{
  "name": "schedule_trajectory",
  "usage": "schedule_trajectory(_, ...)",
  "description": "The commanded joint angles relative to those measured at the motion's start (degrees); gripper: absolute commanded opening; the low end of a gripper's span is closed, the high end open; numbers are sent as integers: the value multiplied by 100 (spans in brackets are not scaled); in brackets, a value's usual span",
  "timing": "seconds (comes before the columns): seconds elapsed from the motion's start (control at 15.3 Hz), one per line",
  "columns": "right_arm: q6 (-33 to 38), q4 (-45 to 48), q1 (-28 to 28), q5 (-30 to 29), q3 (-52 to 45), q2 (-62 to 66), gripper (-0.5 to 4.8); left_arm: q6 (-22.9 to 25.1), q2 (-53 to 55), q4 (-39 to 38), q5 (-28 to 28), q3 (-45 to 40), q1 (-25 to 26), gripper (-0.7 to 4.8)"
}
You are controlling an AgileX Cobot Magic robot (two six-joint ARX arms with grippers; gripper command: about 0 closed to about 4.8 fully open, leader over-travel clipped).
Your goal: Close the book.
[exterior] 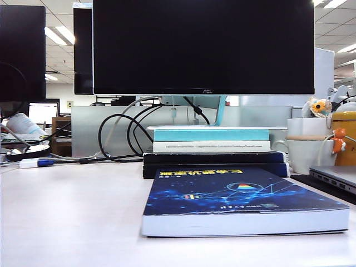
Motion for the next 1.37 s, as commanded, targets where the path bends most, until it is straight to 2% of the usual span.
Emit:
schedule_trajectory(0.07, 70, -55, -4, -179, -48, 2, -2, 133, -4, 90, 706, 111, -2, -6)
schedule_trajectory(0.13, 70, -61, -4, -177, -114, -13, -2, 103, -2, -407, 710, 105, -2, -6)
schedule_trajectory(0.26, 70, -42, -4, -170, -293, -98, -2, -308, 4, -299, 966, -4, -4, -6)
schedule_trajectory(0.39, 90, 129, -4, 31, -295, -96, -2, -745, 4, -120, 1755, -144, -4, -6)
schedule_trajectory(0.59, 87, 428, -17, 173, -455, -94, -2, -809, 4, -208, 1768, -640, -4, -6)
schedule_trajectory(0.65, 94, 605, -17, 168, -678, -96, -2, -791, 4, -118, 1609, -787, -4, -6)
schedule_trajectory(0.72, 339, 1178, -15, 262, -1137, -96, -2, -850, 4, -31, 1106, -929, -4, -6)
schedule_trajectory(0.79, 535, 1705, -15, 323, -1589, -96, -2, -549, 2, 96, 785, -1084, -4, -6)
schedule_trajectory(0.92, 535, 2264, -17, 332, -2232, -96, -2, -103, 2, 369, 651, -1311, -4, -6)
schedule_trajectory(1.05, 538, 2614, -20, 382, -2656, -96, -2, 11, 2, 595, 649, -1473, -4, -6)
schedule_trajectory(1.18, 490, 2586, -24, 450, -2730, -87, -1, 98, 0, 743, 597, -1657, -4, -6)
schedule_trajectory(1.24, 492, 2579, -24, 693, -2730, -92, -1, 138, 0, 730, 334, -1790, -4, -6)
schedule_trajectory(1.31, 498, 2581, -24, 977, -2730, -96, 2, 127, 0, 498, -101, -1829, -4, -6)
schedule_trajectory(1.37, 494, 2505, -24, 1086, -2730, -96, 2, -166, 0, 35, -238, -1829, -7, -6)
